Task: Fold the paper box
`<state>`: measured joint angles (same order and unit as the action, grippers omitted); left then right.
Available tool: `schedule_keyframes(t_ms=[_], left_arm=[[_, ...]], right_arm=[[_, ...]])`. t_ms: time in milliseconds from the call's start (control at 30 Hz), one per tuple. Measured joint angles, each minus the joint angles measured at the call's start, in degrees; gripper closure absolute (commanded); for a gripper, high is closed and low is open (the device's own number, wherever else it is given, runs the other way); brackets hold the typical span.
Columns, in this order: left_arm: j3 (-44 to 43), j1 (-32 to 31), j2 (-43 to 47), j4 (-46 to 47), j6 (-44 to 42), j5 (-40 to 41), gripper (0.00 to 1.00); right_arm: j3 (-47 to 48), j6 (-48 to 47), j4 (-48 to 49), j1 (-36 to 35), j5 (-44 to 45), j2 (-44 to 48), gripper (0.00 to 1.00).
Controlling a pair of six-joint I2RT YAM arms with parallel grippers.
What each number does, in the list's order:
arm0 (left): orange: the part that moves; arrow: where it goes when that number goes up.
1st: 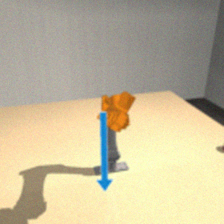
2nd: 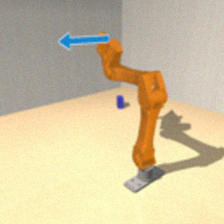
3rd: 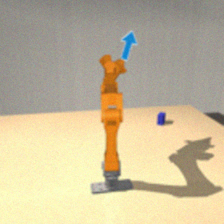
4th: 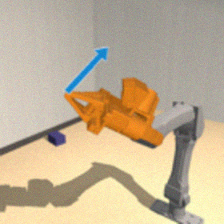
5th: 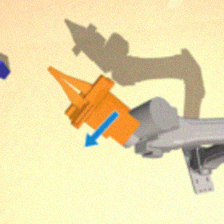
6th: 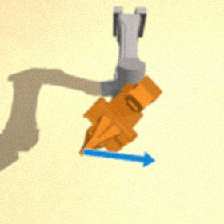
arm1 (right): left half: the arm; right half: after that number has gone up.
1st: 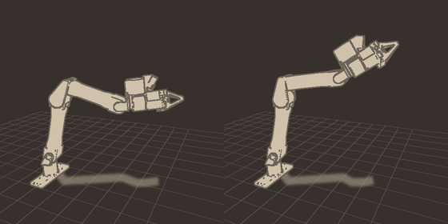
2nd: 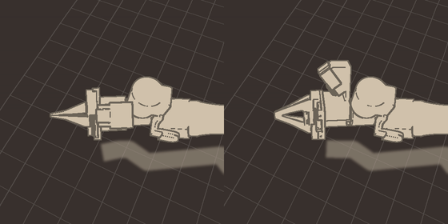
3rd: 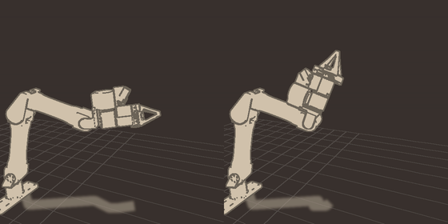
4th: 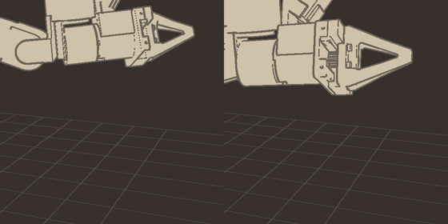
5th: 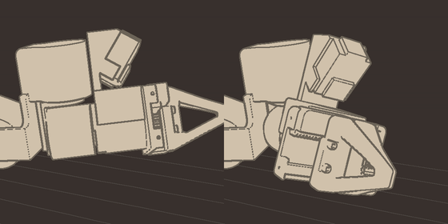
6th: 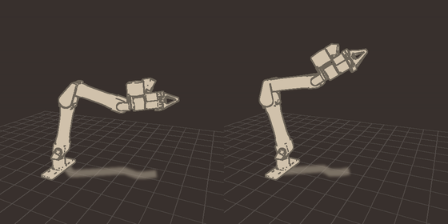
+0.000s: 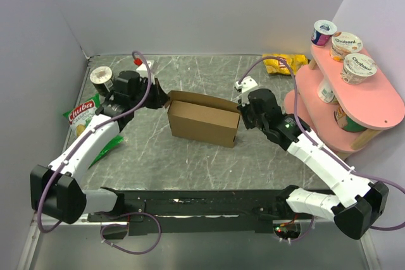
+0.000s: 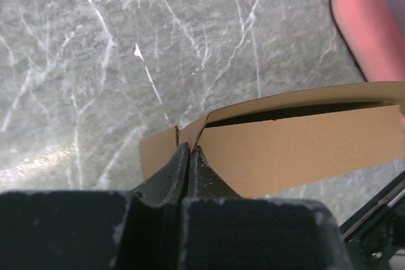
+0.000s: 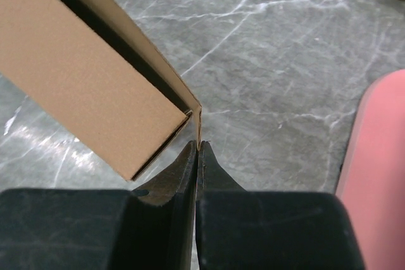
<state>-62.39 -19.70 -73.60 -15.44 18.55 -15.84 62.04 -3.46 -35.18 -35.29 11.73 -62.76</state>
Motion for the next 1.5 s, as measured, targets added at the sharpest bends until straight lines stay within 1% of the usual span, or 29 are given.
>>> schedule_keyframes(t_ms=[267, 467, 900, 1067, 1500], left_arm=[[5.9, 0.0, 4.0, 5.1, 7.6, 0.4, 0.99], [10.4, -0.5, 7.5, 8.7, 11.0, 1.8, 0.99], [15.4, -2.3, 9.0, 15.8, 18.9, 7.3, 0.99], [16.1, -3.3, 9.1, 17.5, 20.1, 9.7, 0.99], [19.6, -3.8, 10.5, 21.7, 20.5, 11.2, 0.99]], right_arm=[[-2.3, 0.0, 3.5, -2.1, 6.0, 0.2, 1.00], [-3.2, 0.1, 5.1, -2.3, 7.0, 0.3, 1.00], [-3.3, 0.9, 5.5, -4.2, 9.9, 0.1, 1.00], [-3.5, 0.9, 5.7, -4.6, 11.0, 0.0, 1.00], [-4.1, 0.9, 6.9, -4.7, 11.6, 0.0, 1.00]])
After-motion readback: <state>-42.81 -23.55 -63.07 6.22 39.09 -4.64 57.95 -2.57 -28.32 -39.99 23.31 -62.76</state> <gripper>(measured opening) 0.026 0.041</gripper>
